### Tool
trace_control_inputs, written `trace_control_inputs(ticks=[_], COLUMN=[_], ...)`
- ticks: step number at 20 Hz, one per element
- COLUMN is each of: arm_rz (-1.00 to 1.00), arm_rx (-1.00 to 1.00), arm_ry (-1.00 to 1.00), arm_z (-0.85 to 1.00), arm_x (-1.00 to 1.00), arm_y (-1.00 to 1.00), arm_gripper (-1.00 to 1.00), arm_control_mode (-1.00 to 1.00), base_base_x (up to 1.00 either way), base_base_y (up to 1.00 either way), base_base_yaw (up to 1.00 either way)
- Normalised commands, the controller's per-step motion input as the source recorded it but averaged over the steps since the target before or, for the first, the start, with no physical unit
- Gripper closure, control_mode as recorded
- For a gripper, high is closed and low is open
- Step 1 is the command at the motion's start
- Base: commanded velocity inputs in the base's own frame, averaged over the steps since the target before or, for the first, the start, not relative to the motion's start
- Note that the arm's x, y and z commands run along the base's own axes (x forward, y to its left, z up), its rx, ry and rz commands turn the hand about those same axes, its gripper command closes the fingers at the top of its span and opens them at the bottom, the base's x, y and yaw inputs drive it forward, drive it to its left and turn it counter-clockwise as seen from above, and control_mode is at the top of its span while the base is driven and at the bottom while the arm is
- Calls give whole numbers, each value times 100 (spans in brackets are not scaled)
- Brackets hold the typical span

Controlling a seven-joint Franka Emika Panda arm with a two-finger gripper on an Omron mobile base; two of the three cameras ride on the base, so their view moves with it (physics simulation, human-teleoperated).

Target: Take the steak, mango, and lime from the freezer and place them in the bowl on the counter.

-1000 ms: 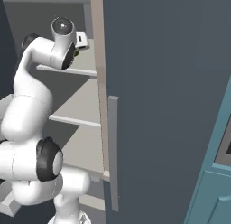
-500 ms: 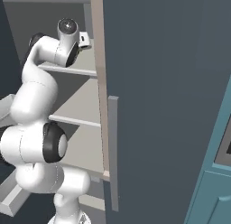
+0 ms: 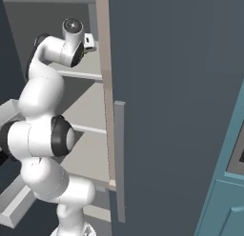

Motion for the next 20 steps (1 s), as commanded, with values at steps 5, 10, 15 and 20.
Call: trace_control_inputs(ticks=[5,10,15,20], arm_rz=[0,0,0,0], arm_rx=[0,0,0,0], arm_ry=[0,0,0,0], arm_z=[-5,-15,-19,-19], arm_x=[21,15,18,21], arm_y=[0,0,0,7], arm_gripper=[-100,-100,-100,-100], arm_control_mode=[-100,-100,-100,-100], base_base_x=[0,0,0,0], base_base_y=[0,0,0,0], base_base_yaw=[0,0,0,0])
